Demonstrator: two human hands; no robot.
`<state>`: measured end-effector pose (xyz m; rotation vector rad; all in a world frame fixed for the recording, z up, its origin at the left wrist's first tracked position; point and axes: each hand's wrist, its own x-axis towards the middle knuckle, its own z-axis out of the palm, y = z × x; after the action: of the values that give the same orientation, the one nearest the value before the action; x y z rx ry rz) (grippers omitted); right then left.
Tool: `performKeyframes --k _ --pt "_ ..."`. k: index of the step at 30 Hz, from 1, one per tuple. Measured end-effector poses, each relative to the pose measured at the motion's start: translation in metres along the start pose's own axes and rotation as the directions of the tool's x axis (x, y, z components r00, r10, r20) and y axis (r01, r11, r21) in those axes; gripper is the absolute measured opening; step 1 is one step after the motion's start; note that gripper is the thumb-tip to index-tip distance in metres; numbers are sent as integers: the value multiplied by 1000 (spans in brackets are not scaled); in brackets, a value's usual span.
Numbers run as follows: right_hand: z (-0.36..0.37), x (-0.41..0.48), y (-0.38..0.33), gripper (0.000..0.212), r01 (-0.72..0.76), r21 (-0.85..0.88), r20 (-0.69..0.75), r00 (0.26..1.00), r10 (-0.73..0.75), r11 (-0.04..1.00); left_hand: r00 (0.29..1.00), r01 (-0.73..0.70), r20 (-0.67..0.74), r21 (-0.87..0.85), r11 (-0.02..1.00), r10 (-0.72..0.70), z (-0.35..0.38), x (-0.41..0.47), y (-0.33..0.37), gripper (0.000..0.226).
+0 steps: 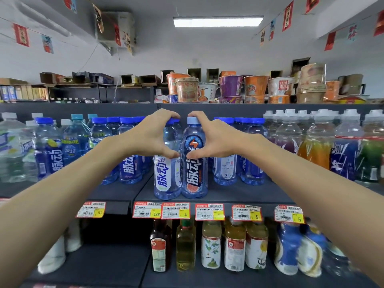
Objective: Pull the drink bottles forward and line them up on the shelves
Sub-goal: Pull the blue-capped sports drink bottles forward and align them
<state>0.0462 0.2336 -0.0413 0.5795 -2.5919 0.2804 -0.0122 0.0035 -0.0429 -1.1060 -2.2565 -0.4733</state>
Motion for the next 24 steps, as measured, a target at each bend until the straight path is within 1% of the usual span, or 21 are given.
performKeyframes --k 3,6,8,12,19,22,24 --pt "1 -2 -2 104 -12 -5 -3 1000 12 1000 1000 -12 -2 -14 1000 12 1 -5 1 117" --pt "2 -3 -2 108 -31 22 3 1000 31 999 998 -39 56 -50 998 42 2 -15 -4 133" --pt "3 -5 -1 114 -46 37 17 999 45 998 995 -59 77 -53 997 63 4 -22 -10 139" --pt "6 -7 -2 120 -73 105 24 997 71 992 995 -81 47 -73 994 84 7 -24 -15 138" --pt "11 -6 0 122 -97 133 34 995 93 986 994 -106 17 -99 989 108 15 -20 -21 138" --pt "21 -11 2 128 -99 172 -17 994 104 980 998 -58 -41 -204 977 50 24 -28 -24 141" --pt "34 -19 4 140 -128 204 -32 990 138 971 997 9 -70 -319 948 -33 36 -39 -26 147"
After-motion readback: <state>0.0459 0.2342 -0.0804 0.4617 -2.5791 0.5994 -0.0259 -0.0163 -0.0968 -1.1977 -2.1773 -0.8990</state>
